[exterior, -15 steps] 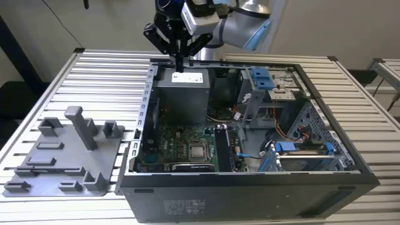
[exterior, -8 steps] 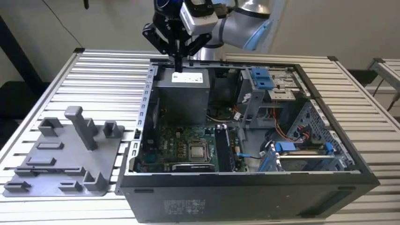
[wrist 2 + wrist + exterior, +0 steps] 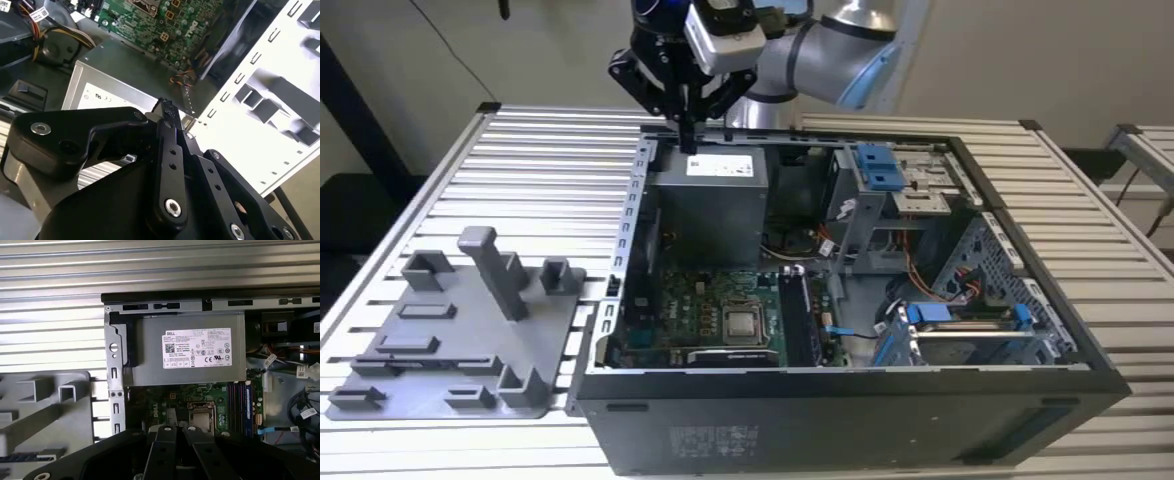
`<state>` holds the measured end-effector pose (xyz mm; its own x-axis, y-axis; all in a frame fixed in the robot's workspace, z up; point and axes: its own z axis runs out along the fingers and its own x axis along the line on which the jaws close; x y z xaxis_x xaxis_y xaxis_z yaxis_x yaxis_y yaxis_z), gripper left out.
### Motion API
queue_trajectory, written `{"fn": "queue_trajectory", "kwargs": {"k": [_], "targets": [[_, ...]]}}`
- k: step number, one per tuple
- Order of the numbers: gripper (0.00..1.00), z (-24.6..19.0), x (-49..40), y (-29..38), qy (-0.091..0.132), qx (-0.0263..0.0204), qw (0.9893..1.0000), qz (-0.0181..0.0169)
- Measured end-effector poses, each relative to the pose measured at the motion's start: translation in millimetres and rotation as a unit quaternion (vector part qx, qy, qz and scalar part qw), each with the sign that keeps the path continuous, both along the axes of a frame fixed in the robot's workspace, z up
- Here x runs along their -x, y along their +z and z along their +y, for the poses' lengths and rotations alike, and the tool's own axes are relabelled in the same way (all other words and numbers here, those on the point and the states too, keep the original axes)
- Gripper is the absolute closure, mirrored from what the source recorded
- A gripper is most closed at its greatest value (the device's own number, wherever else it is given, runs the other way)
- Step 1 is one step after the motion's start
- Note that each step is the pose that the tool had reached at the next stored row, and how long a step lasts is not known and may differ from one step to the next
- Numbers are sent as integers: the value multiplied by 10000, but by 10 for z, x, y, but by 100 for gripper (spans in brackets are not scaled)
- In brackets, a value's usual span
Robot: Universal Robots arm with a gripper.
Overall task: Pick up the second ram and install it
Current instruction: 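Reach for the second ram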
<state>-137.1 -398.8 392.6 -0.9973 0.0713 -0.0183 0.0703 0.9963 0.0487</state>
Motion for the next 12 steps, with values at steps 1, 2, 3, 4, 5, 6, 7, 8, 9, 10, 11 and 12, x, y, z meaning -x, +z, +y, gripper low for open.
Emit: {"fn": "queue_trajectory", "kwargs": {"k": [1,2,3,4,5,6,7,8,9,10,11,12], "targets": [[89,0,18,0,0,0,10000,0],[89,0,38,0,0,0,10000,0],[89,0,61,0,0,0,10000,0],[89,0,88,0,0,0,10000,0],[89,0,121,0,0,0,10000,0],[89,0,152,0,0,0,10000,0],[89,0,181,0,0,0,10000,0],[89,0,212,0,1,0,10000,0],[89,0,242,0,1,-4,10000,0],[89,0,268,0,0,-7,10000,1],[89,0,290,0,0,-12,10000,0],[89,0,309,0,0,-15,10000,0]]}}
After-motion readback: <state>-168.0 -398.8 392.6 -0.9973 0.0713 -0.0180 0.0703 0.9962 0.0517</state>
